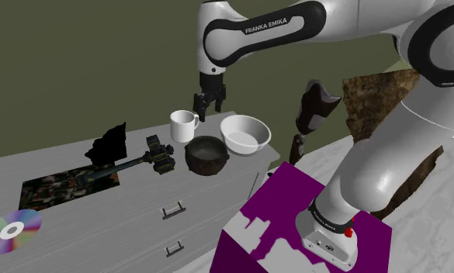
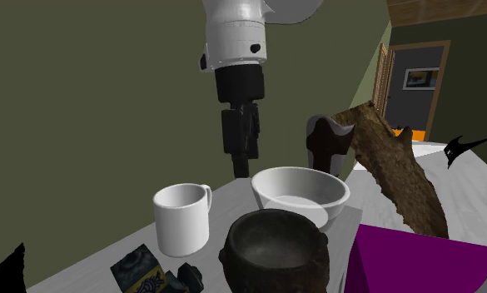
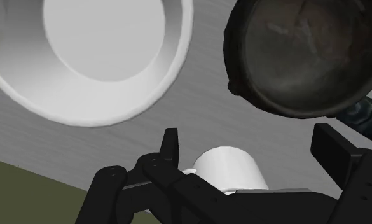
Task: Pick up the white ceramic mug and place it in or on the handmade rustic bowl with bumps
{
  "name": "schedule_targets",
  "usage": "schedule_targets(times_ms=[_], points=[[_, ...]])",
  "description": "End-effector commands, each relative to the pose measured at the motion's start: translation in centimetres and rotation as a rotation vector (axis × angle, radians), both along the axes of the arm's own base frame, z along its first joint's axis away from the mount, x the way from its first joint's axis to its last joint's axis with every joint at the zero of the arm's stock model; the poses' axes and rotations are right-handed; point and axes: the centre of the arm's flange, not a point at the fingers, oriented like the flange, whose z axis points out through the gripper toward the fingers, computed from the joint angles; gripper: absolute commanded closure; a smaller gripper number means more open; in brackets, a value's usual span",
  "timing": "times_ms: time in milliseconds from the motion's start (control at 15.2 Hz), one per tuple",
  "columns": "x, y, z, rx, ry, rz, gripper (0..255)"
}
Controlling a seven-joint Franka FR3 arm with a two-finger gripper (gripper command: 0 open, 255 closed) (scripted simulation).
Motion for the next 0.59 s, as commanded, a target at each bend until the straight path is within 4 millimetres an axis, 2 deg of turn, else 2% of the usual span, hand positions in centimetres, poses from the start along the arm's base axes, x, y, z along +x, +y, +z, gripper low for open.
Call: schedule_targets(times_ms=[0,528], points=[[1.9,1.0,-1.2,-0.001,-0.007,0.011,0],[10.1,5.7,-5.2,-0.007,-0.032,0.056,0]])
